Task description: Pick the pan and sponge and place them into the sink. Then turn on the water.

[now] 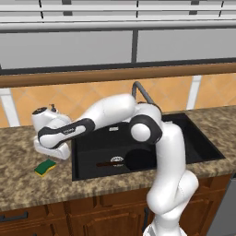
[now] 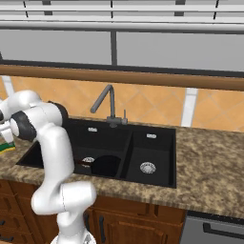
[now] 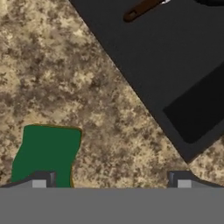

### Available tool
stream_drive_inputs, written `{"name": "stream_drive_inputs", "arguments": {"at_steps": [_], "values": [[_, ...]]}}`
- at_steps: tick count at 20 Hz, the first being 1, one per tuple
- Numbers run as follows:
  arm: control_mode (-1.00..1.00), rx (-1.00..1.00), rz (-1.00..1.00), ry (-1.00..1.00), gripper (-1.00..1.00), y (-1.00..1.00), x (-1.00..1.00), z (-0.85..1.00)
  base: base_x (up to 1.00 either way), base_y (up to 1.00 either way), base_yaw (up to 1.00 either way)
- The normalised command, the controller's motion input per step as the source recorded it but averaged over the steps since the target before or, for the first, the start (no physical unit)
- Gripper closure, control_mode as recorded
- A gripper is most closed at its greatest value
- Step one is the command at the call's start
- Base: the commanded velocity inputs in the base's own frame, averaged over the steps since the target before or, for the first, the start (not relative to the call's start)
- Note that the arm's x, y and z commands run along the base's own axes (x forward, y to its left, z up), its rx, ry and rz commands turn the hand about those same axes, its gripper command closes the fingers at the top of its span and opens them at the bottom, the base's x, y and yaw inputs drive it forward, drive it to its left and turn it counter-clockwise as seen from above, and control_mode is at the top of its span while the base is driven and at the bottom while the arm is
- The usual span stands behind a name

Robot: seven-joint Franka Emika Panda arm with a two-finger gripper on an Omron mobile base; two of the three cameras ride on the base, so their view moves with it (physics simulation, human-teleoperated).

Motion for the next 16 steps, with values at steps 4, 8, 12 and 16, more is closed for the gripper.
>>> {"name": "stream_drive_inputs", "arguments": {"at_steps": [4, 8, 12, 16], "values": [[-1.0, 0.0, 0.03, 0.02, -1.0, 0.21, 0.0, -0.1, 0.0, 0.0, 0.0], [-1.0, 0.0, 0.0, 0.0, -1.0, 0.31, 0.03, -0.12, 0.0, 0.0, 0.0], [-1.0, 0.0, -0.01, 0.0, -1.0, 0.2, 0.04, -0.14, 0.0, 0.0, 0.0], [-1.0, 0.0, 0.0, 0.0, -1.0, 0.1, 0.04, -0.2, 0.0, 0.0, 0.0]]}}
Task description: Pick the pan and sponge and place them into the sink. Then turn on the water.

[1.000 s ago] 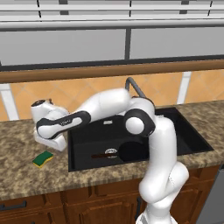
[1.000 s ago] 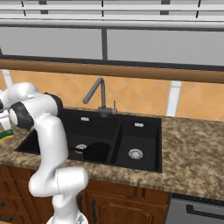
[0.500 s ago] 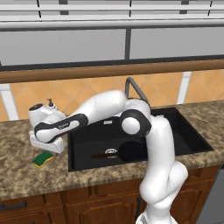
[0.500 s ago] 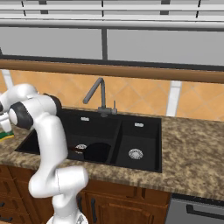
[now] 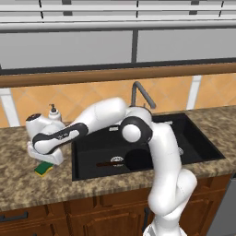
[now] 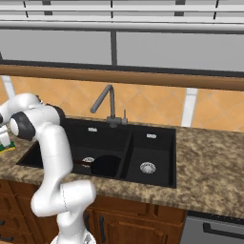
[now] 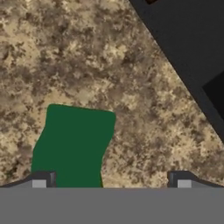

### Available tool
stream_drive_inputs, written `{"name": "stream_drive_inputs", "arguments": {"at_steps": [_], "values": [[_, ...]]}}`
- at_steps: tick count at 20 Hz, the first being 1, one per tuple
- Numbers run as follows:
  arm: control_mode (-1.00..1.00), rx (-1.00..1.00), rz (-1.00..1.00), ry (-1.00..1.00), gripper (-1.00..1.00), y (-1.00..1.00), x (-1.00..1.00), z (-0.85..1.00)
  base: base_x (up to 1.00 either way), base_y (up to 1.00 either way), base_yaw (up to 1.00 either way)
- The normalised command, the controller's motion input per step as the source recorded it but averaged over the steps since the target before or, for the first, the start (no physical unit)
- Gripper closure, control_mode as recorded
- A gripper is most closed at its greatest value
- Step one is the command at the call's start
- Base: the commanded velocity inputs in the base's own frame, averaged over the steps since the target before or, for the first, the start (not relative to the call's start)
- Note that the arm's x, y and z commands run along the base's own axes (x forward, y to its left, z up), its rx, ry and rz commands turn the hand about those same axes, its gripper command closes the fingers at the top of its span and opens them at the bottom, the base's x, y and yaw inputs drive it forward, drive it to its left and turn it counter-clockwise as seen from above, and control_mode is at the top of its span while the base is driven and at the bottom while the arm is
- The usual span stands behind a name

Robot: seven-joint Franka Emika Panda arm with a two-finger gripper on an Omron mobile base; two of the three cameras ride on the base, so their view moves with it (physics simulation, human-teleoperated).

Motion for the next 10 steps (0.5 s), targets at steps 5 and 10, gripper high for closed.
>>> {"name": "stream_drive_inputs", "arguments": {"at_steps": [5, 10], "values": [[-1.0, 0.0, 0.0, 0.0, -1.0, 0.07, 0.07, -0.19, 0.0, 0.0, 0.0], [-1.0, 0.0, 0.0, 0.0, -1.0, 0.16, 0.08, -0.13, 0.0, 0.0, 0.0]]}}
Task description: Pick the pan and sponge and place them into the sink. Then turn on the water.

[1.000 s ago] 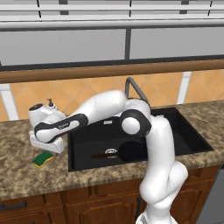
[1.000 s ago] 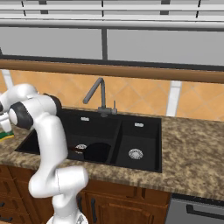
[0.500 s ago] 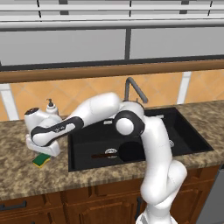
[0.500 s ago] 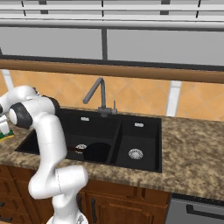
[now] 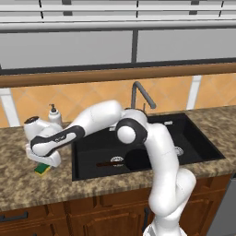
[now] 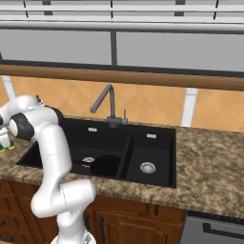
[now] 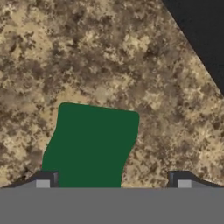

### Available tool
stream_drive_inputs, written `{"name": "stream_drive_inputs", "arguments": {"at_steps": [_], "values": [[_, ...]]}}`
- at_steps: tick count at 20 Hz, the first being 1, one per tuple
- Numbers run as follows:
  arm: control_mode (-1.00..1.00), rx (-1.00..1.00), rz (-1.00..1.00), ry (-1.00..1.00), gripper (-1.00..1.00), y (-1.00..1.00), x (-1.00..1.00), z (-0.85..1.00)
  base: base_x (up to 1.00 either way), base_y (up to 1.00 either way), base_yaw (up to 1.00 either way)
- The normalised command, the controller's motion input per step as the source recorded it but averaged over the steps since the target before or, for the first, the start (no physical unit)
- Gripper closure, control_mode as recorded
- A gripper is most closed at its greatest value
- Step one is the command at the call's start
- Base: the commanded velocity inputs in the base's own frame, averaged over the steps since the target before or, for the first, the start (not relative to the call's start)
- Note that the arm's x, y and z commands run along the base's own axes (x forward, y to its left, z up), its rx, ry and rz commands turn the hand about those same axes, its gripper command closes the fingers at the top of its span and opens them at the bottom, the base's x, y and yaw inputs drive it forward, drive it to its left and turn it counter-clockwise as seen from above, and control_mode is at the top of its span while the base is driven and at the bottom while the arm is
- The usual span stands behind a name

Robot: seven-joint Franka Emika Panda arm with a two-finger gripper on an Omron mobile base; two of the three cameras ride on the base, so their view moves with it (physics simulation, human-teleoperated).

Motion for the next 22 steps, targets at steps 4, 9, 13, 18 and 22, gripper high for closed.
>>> {"name": "stream_drive_inputs", "arguments": {"at_steps": [4, 9, 13, 18, 22], "values": [[-1.0, 0.0, 0.0, -0.03, -1.0, 0.17, 0.06, -0.04, 0.0, 0.0, 0.0], [-1.0, 0.0, 0.0, -0.03, -1.0, 0.12, 0.0, -0.09, 0.0, 0.0, 0.0], [-1.0, 0.0, 0.0, -0.07, -1.0, 0.04, 0.0, -0.29, 0.0, 0.0, 0.0], [-1.0, 0.0, 0.0, -0.1, -1.0, 0.02, 0.0, -0.41, 0.0, 0.0, 0.0], [-1.0, 0.01, -0.01, 0.0, 1.0, 0.0, 0.02, -0.22, 0.0, 0.0, 0.0]]}}
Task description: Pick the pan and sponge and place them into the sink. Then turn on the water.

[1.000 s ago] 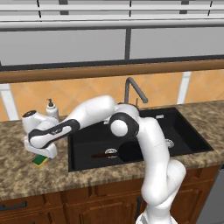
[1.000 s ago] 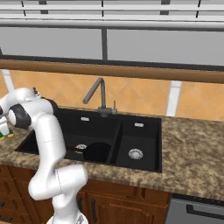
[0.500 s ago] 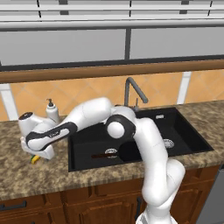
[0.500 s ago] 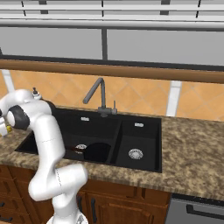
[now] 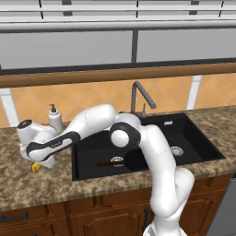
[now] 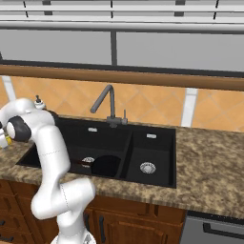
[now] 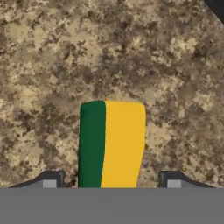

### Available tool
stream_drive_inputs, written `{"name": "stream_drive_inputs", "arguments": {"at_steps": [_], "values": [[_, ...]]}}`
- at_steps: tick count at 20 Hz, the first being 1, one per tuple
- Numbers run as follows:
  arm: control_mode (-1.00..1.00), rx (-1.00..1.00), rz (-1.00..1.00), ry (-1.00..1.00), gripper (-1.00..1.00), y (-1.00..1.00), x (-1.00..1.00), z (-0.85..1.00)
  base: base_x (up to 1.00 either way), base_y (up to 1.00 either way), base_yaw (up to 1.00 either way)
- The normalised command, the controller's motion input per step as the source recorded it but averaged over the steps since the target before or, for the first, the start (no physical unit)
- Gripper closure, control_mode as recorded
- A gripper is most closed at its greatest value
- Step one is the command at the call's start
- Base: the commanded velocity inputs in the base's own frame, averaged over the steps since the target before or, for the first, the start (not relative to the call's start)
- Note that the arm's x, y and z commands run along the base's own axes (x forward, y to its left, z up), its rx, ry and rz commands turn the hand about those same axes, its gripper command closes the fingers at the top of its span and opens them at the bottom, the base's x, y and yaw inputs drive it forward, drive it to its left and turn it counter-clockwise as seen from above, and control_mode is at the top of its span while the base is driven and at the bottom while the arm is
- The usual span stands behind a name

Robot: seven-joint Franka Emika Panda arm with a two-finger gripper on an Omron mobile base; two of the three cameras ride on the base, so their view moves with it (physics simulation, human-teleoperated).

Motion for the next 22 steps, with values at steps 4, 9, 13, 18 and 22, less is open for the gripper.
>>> {"name": "stream_drive_inputs", "arguments": {"at_steps": [4, 9, 13, 18, 22], "values": [[-1.0, 0.0, 0.0, 0.0, 1.0, -0.05, 0.0, 0.0, 0.0, 0.0, 0.0], [-1.0, 0.0, 0.0, -0.01, 1.0, -0.67, -0.22, 0.19, 0.0, 0.0, 0.0], [-1.0, 0.1, 0.0, -0.06, 1.0, -1.0, -0.36, 0.56, 0.0, 0.0, 0.0], [-1.0, 0.25, 0.0, -0.01, 1.0, -1.0, -0.06, 0.23, 0.0, 0.0, 0.0], [-1.0, 0.26, 0.0, -0.01, 1.0, -1.0, 0.0, 0.0, 0.0, 0.0, 0.0]]}}
